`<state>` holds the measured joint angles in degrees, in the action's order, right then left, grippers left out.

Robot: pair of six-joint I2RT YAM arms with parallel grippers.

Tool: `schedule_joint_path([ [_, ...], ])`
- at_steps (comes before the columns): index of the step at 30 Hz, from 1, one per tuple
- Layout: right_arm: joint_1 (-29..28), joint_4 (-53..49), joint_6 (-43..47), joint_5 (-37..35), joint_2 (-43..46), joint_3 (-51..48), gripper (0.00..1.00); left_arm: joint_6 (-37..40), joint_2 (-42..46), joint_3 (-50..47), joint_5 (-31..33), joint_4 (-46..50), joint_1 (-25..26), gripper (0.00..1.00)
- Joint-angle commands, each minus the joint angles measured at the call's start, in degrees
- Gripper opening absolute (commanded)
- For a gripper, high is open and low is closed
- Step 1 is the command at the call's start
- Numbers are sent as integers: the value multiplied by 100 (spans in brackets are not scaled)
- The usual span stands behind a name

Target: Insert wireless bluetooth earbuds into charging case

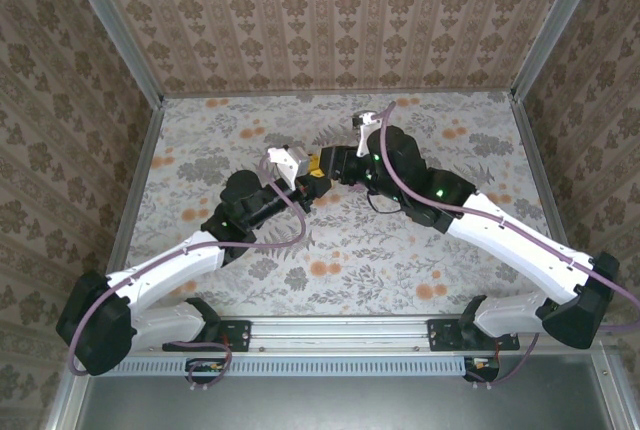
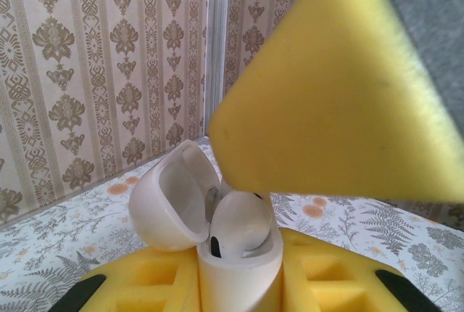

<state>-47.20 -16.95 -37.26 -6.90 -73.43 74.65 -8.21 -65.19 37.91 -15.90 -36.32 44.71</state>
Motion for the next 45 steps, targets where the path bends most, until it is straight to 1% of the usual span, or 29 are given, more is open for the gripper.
schedule_joint_path([
  [1, -18, 146, 98, 53, 436, 58, 45, -6, 156, 102, -80, -201, 35, 26],
  [5, 100, -56, 180, -267, 816, -56, 46, 118, 147, 109, -215, -226, 31, 26],
  [9, 648, -673, -83, -56, 1022, -36, 46, 309, 129, 154, -524, -253, 46, 26],
  [11, 959, -795, -271, 227, 1114, -134, 47, 381, 99, 225, -733, -209, 39, 26],
  [15, 1668, -1138, -629, 1210, 1023, -157, 49, 508, -48, 493, -1218, 93, 58, 26],
  [18, 1937, -1180, -806, 1820, 915, -153, 51, 581, -172, 697, -1503, 337, 77, 26],
  [24, 1995, -1258, -807, 2257, 643, 4, 53, 737, -401, 1006, -1818, 687, 138, 26],
  [29, 1995, -1276, -817, 2341, 495, 42, 54, 829, -425, 1105, -1855, 844, 191, 26],
  [36, 2004, -1465, -753, 2532, 285, 153, 54, 933, -403, 1142, -1805, 942, 239, 26],
  [41, 2004, -1889, -616, 2771, -9, 385, 53, 935, -414, 1136, -1639, 942, 244, 26],
  [45, 2004, -1873, -608, 2799, -31, 352, 52, 926, -385, 1078, -1481, 960, 252, 26],
])
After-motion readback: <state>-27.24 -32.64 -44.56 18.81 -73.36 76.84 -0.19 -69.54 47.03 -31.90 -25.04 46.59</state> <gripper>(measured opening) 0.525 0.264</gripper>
